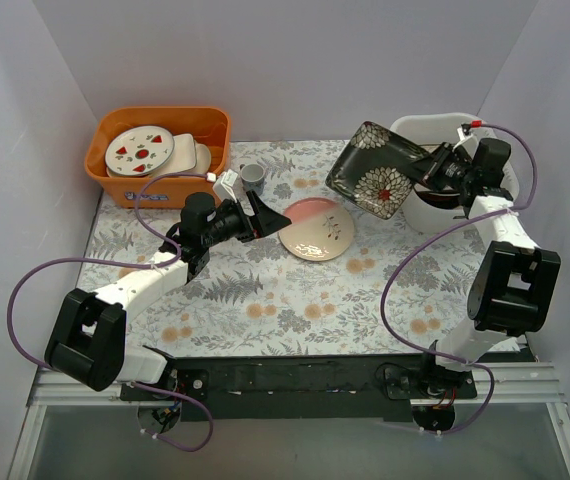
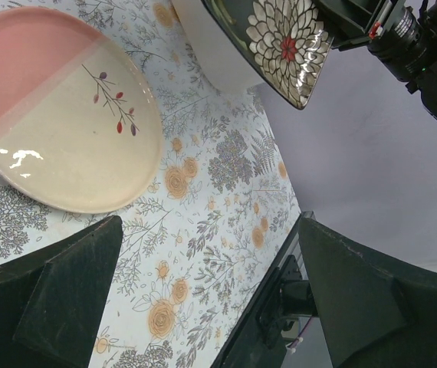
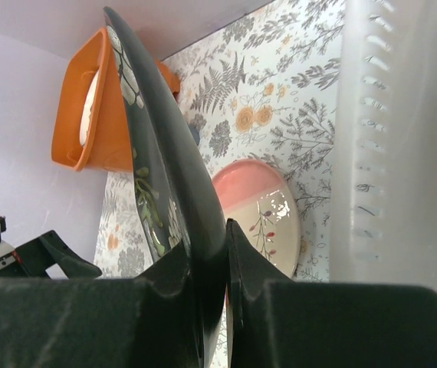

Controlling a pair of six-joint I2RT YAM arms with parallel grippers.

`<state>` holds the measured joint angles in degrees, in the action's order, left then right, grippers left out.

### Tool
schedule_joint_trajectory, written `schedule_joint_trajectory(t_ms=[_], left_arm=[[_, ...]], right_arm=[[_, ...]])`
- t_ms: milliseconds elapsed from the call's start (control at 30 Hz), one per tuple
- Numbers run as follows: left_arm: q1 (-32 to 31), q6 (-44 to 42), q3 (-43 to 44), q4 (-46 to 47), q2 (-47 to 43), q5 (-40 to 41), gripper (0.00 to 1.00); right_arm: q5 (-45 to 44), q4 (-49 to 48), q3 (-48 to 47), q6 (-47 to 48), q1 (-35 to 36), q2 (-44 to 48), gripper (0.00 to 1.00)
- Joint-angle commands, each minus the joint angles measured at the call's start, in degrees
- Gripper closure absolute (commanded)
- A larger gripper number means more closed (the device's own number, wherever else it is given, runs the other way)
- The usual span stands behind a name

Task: Place the plates into the plastic bin on the countertop
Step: Place the plate in the plastic bin.

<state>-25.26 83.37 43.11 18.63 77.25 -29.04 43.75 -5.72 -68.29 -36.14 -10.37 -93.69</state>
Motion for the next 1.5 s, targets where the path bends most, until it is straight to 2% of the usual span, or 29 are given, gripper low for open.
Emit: schedule_joint_trajectory(t_ms=[0, 467, 1133, 1467], left_arm=[[-0.1, -0.8, 1.3, 0.4, -1.2, -0.4, 0.02], [-0.1, -1.4, 1.4, -0.3, -1.5, -0.5, 0.02], [-0.1, -1.6, 1.5, -0.8, -1.0, -0.8, 0.02], [-0.1, -1.9, 1.4, -1.1, -1.1, -0.6, 0.02]], right_arm=[[2.3, -7.0, -5.8, -4.0, -1.7, 2.0, 0.99], [-2.4, -6.9, -8.0, -4.7, -5.8, 2.1, 0.99], [-14.7, 0.0, -13.3, 1.3, -9.5, 3.7, 0.99], [-21.2, -1.3, -10.8, 2.2, -10.7, 5.9, 0.99]])
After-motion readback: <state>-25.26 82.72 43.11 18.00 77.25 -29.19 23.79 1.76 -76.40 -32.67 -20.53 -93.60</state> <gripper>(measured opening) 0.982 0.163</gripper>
